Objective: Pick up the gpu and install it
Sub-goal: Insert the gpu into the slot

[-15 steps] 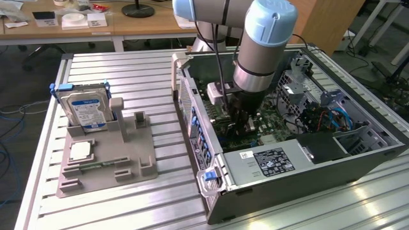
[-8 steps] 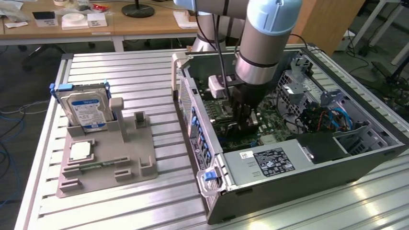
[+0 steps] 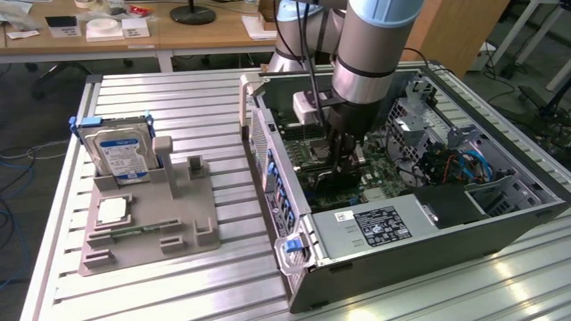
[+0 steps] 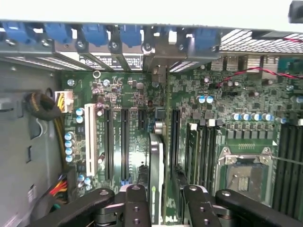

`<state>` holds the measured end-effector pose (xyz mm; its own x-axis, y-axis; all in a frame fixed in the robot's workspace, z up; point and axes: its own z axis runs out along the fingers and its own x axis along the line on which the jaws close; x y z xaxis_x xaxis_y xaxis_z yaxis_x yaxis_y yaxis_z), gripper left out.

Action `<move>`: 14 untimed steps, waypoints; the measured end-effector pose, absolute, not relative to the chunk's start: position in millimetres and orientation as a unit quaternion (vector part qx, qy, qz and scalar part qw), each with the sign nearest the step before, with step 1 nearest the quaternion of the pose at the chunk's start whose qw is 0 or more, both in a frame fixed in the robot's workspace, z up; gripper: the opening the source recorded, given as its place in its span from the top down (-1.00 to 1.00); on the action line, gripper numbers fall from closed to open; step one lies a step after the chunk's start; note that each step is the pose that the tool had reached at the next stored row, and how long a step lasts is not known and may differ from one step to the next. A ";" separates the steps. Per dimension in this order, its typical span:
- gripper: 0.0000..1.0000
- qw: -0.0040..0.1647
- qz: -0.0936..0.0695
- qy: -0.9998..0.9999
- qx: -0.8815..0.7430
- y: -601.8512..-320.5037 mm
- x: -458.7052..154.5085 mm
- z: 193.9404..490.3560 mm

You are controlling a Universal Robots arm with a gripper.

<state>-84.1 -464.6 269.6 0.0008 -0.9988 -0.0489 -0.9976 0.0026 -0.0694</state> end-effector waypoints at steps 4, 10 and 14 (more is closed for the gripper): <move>0.34 0.043 -0.008 0.707 -0.706 -464.6 -84.1 271.0; 0.79 0.043 -0.008 0.707 -0.706 -464.6 -84.1 271.0; 0.79 0.043 -0.008 0.707 -0.706 -464.6 -84.1 271.0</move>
